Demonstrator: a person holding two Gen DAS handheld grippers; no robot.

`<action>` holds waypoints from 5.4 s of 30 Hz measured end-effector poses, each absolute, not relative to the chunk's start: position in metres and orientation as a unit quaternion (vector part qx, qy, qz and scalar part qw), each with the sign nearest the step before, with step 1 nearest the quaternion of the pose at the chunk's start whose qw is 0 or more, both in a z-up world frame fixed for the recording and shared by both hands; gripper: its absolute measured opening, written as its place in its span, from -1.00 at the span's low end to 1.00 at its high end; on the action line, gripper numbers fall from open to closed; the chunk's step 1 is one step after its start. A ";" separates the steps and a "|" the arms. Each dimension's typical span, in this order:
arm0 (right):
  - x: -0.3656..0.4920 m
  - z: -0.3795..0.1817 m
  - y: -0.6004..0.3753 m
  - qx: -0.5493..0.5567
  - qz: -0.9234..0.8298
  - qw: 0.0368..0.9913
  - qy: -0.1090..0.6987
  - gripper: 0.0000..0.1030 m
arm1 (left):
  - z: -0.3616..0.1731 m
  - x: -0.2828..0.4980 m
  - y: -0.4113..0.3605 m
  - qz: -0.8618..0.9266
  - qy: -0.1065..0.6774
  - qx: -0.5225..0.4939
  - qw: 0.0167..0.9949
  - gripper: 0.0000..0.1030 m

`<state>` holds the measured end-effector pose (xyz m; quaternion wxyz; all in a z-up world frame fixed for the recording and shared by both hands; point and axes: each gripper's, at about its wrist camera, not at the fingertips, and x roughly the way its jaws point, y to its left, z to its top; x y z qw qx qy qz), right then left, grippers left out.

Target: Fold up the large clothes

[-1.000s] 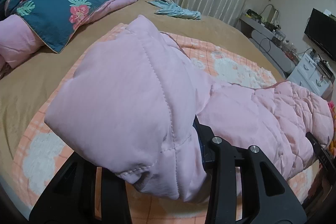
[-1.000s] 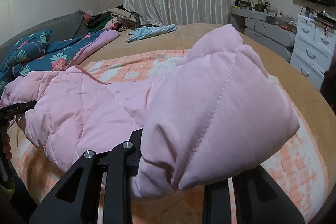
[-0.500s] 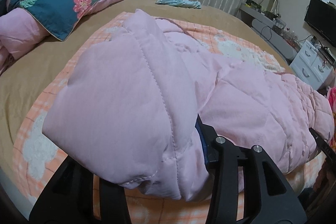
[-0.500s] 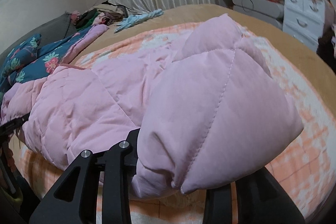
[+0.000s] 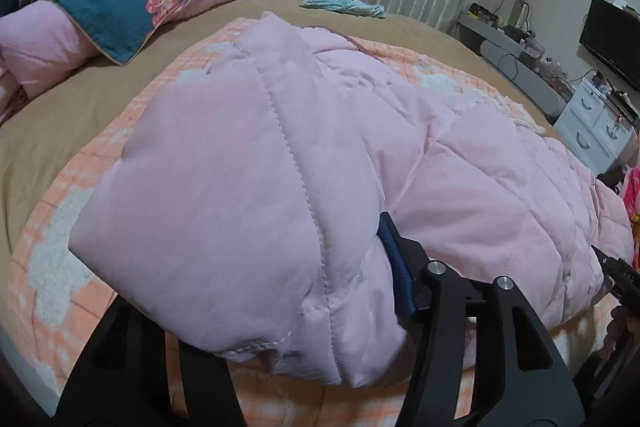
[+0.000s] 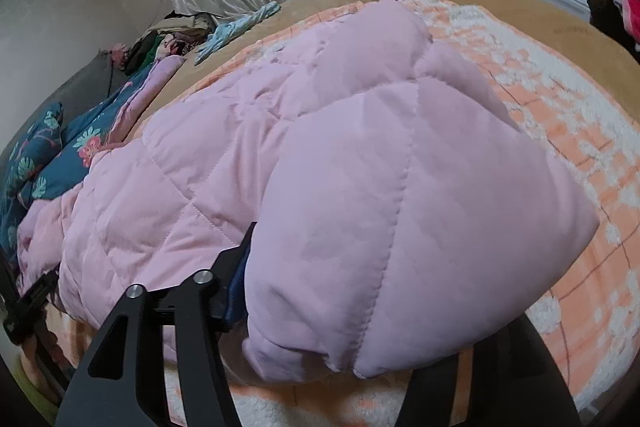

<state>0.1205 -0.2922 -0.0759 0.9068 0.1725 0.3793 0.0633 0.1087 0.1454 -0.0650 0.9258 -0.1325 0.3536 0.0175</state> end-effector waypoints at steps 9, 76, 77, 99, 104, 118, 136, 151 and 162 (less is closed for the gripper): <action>0.098 -0.070 -0.303 0.184 0.046 0.901 0.391 0.71 | -0.058 0.092 0.149 0.022 0.369 -0.127 0.920 0.48; -0.090 0.013 -0.179 -0.003 0.130 0.953 0.275 0.92 | 0.001 -0.042 0.069 -0.030 0.301 -0.040 0.952 0.82; -0.090 0.013 -0.179 -0.002 0.130 0.952 0.276 0.92 | 0.001 -0.041 0.069 -0.029 0.301 -0.039 0.952 0.82; -0.087 0.015 -0.180 0.003 0.130 0.952 0.276 0.92 | 0.003 -0.041 0.072 -0.023 0.299 -0.037 0.953 0.82; -0.087 0.016 -0.179 0.003 0.131 0.952 0.275 0.92 | 0.005 -0.041 0.073 -0.023 0.298 -0.037 0.954 0.82; -0.087 0.016 -0.180 0.002 0.131 0.953 0.275 0.92 | 0.007 -0.043 0.075 -0.020 0.296 -0.034 0.954 0.82; -0.086 0.020 -0.180 0.001 0.128 0.954 0.272 0.92 | 0.009 -0.046 0.073 -0.023 0.294 -0.034 0.955 0.82; -0.089 0.021 -0.180 -0.001 0.126 0.954 0.271 0.92 | 0.007 -0.049 0.071 -0.023 0.296 -0.032 0.954 0.82; -0.090 0.018 -0.180 -0.004 0.122 0.954 0.274 0.92 | 0.003 -0.052 0.072 -0.019 0.298 -0.027 0.954 0.82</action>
